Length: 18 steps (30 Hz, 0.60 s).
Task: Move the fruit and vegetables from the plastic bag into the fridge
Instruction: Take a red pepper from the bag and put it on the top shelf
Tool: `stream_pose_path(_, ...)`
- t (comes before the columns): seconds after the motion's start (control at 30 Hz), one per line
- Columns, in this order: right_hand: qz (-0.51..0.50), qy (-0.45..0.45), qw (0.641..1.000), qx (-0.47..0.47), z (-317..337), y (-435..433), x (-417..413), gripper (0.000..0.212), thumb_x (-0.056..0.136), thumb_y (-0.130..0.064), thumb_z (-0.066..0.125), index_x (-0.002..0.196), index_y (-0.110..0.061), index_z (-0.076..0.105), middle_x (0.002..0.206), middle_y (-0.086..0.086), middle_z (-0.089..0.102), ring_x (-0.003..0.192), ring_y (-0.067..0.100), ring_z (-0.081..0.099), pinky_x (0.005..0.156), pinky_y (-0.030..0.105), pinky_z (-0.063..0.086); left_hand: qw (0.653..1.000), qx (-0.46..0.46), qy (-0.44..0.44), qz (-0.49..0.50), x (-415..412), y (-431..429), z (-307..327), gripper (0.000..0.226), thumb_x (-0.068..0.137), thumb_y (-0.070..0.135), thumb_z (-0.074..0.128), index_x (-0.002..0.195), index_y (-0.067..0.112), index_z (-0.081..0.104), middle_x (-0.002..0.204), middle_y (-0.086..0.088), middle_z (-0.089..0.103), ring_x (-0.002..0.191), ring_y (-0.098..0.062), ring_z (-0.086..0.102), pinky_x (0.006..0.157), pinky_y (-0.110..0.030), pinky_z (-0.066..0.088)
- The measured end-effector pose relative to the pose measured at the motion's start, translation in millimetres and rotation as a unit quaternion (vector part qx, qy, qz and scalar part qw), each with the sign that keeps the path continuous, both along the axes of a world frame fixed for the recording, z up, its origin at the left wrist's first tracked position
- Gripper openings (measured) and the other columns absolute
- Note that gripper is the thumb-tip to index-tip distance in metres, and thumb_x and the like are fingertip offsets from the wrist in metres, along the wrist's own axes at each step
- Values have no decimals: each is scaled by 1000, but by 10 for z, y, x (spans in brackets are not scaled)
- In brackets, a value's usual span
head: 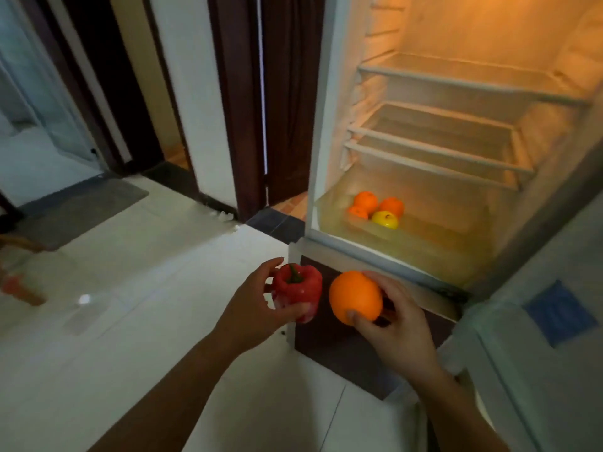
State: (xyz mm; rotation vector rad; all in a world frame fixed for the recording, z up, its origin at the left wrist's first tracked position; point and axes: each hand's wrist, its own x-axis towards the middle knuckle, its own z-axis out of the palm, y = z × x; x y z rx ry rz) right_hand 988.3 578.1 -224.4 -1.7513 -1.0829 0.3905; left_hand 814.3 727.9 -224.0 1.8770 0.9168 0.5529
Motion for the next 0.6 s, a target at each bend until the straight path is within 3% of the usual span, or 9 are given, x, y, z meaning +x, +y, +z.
stream_pose_path(0.07,-56,-5,998,2,8,9,215,61,59,-55,67,117,-48,50,124,-26,46,112,6,51,83,35,53,999,-9,-8,-40,343,160,-6,85,66,36,80,136,33,33,123,19,38,109,-4,45,87,-24,44)
stream_pose_path(0.13,-106,-10,994,14,20,28,444,57,60,-51,69,114,-50,50,122,-25,48,111,5,52,77,23,52,997,-9,-20,-76,692,297,-13,77,66,35,80,129,39,35,118,25,39,104,0,47,86,-22,46)
stream_pose_path(0.27,-182,-21,983,24,-28,232,950,55,72,-19,79,114,-41,51,117,-12,52,102,8,54,68,7,45,995,13,-30,-97,1278,666,-67,77,60,51,77,126,38,40,122,19,44,112,-5,49,88,-24,49)
stream_pose_path(0.33,-211,-42,976,31,-63,418,1225,54,73,-22,79,117,-37,52,116,-11,54,101,8,54,72,9,43,995,27,-28,-93,1528,927,-75,84,54,59,73,128,36,41,124,17,45,114,-8,49,92,-32,51)
stream_pose_path(0.43,-235,-8,971,38,-91,739,1647,54,75,-23,76,122,-31,51,119,-9,52,106,10,52,76,19,48,997,25,-31,-71,1926,1335,-38,82,59,52,75,131,32,40,129,10,45,115,-13,50,94,-40,51)
stream_pose_path(0.6,-228,-24,973,26,-131,1175,2275,52,73,-28,78,118,-28,53,119,-4,54,103,11,53,66,10,47,995,45,-34,-78,2598,1816,-19,79,64,44,79,130,32,39,127,11,44,112,-10,48,85,-24,47)
